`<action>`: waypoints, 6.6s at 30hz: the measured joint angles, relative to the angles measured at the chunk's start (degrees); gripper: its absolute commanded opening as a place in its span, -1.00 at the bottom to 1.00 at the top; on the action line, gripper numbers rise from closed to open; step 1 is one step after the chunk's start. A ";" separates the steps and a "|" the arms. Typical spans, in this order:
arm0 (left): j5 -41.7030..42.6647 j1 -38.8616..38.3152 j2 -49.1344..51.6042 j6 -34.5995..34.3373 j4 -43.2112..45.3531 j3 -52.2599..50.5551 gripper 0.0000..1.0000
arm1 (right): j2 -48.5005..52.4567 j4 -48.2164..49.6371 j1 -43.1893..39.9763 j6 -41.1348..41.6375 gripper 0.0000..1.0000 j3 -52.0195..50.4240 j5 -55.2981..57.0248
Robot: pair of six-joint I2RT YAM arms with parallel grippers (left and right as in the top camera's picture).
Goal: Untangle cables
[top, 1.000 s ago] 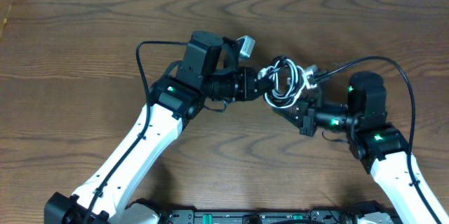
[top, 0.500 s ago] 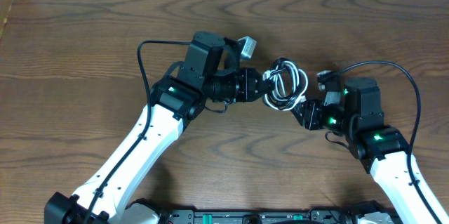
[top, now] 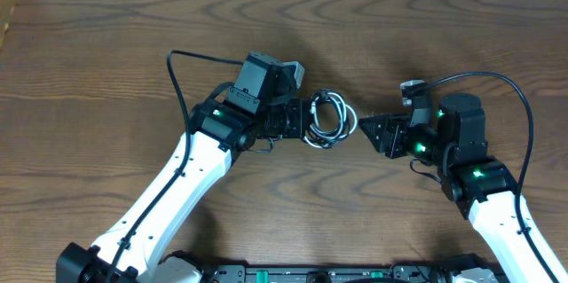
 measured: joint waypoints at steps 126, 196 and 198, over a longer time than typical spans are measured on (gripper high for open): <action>12.59 -3.54 1.46 18.47 11.76 -0.26 -0.51 | 0.07 -1.01 0.00 -8.07 -0.98 0.00 -16.00; 15.76 1.18 0.70 13.68 10.54 -0.35 -0.85 | 0.11 -20.70 0.00 0.98 -0.29 0.00 29.33; 17.11 1.18 0.55 13.68 10.54 -0.35 -0.85 | 0.11 -18.36 0.00 1.42 -0.21 -0.02 28.65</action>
